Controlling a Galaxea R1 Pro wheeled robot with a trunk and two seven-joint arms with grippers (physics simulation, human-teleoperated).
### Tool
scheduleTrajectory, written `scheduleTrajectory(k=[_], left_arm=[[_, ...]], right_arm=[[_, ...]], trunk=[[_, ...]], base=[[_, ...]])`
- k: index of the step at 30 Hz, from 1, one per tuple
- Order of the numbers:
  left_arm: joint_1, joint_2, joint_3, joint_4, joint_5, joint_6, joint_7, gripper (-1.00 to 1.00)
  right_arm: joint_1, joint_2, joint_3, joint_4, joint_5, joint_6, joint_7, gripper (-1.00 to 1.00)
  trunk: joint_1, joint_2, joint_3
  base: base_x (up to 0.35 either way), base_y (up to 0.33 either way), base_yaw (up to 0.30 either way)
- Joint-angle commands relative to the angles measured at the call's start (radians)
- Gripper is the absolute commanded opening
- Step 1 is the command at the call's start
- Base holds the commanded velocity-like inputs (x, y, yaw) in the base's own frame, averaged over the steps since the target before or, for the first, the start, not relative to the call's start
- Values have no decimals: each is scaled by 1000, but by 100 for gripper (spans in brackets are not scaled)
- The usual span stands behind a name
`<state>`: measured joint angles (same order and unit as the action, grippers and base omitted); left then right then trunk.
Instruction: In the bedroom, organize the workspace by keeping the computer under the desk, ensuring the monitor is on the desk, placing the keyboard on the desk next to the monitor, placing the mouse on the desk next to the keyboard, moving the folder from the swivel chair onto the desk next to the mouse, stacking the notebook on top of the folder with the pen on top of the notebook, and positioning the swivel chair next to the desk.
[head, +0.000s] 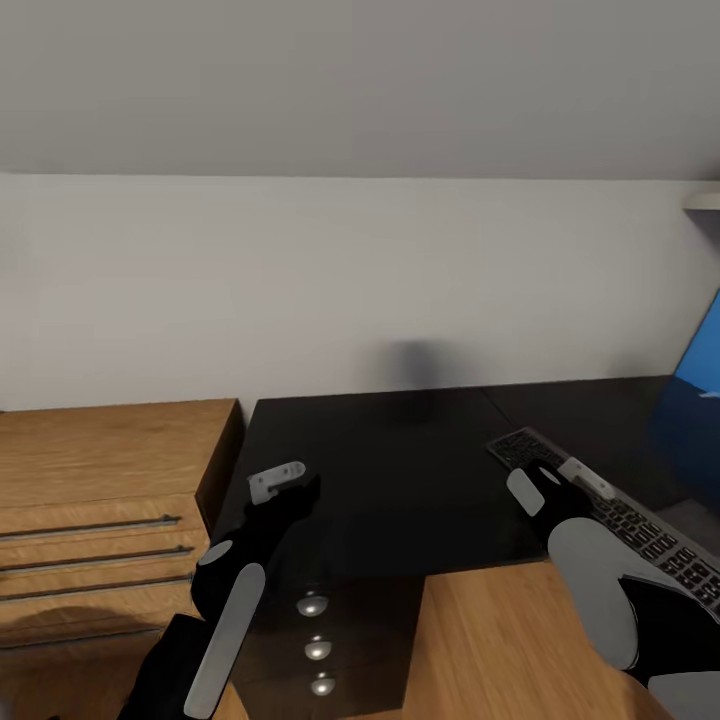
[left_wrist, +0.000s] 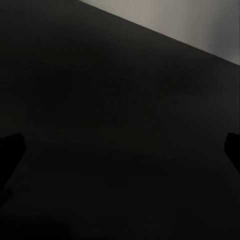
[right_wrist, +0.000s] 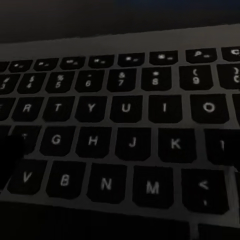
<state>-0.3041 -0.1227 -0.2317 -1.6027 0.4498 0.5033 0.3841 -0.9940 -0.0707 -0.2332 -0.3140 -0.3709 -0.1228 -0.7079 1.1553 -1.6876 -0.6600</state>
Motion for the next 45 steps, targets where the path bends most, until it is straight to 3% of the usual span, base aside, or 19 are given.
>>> scheduleTrajectory(k=[1, 11, 14, 21, 27, 42, 45], left_arm=[[-1, 0, -2, -1, 10, 2, 10, 100], [-1, 0, -2, 0, 10, 3, 10, 100], [-1, 0, -2, 0, 11, 5, 10, 100], [-1, 0, -2, 0, 12, 6, 10, 100], [-1, 0, -2, 2, 12, 6, 10, 100], [-1, 0, -2, 5, 12, 5, 10, 100], [-1, 0, -2, 5, 12, 3, 10, 100]], right_arm=[[0, 0, -11, 46, -29, -8, 2, 100], [0, 1, -10, 42, -25, -9, -1, 100], [0, 6, -12, -19, -18, -11, -5, 100], [0, 9, -10, -24, -14, -12, -4, 100], [0, 12, 27, -27, -13, -13, -4, 100], [0, 30, 34, -30, -11, -14, -25, 100], [0, 31, 34, -29, -11, -14, -25, 100]], trunk=[[0, 0, -2], [0, 0, -3], [0, 0, -3], [0, 0, -2], [0, 0, -2], [0, 0, -2], [-11, 21, 8]], base=[[0, 0, 274], [0, 0, 110], [0, 0, -31], [0, 0, -20], [0, 0, -1], [0, 0, 0], [0, 0, 0]])
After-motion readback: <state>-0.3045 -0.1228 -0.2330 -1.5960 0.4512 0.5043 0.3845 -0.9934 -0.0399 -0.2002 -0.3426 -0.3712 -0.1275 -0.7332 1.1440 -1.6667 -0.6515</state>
